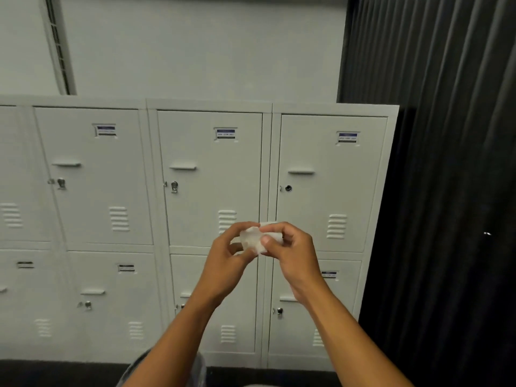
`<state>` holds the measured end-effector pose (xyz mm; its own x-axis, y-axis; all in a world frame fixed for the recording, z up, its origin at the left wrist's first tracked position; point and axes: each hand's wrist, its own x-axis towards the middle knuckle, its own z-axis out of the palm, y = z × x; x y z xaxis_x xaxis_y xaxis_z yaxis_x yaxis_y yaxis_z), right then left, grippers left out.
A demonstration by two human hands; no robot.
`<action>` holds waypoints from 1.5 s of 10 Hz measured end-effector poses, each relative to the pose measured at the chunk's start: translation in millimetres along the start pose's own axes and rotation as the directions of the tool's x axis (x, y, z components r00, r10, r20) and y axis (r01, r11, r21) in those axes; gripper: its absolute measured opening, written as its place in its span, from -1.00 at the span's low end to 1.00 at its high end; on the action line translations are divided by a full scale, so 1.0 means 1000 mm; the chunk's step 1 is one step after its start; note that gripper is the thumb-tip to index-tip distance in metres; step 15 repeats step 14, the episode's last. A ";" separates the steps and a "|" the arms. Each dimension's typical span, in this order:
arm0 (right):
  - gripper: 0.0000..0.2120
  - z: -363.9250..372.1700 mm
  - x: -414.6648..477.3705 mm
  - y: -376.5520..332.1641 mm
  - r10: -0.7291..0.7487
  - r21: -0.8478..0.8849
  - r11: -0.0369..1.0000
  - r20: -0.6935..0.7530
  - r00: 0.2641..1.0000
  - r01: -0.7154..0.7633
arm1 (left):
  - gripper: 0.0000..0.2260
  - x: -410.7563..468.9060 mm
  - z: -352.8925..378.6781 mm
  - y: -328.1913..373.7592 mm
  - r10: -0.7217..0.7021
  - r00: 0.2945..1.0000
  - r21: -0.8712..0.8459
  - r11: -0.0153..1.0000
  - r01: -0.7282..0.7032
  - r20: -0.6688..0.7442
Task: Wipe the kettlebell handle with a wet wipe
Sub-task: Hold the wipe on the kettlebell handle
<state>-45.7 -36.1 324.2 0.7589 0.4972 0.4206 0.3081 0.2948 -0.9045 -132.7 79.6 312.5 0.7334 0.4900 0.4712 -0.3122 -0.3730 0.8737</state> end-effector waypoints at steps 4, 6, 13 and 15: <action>-0.85 0.013 0.007 -0.005 -0.026 -0.087 0.996 -0.047 0.999 0.022 | -0.63 -0.008 -0.016 0.015 0.116 0.989 0.063 0.992 -0.110 -0.088; -0.91 0.036 0.003 0.012 -0.006 -0.153 0.988 0.092 0.996 0.020 | -0.88 -0.014 -0.040 -0.004 0.147 0.982 0.290 0.951 -0.108 -0.118; -0.77 0.076 -0.031 0.154 0.236 -0.493 0.869 0.361 0.902 -0.030 | -0.43 -0.134 -0.142 -0.259 -0.739 0.666 0.930 0.161 0.330 -0.108; -0.73 0.075 -0.032 0.167 0.288 -0.600 0.799 0.407 0.867 0.016 | -0.29 -0.123 -0.140 -0.265 -0.754 0.653 0.963 0.115 0.244 -0.075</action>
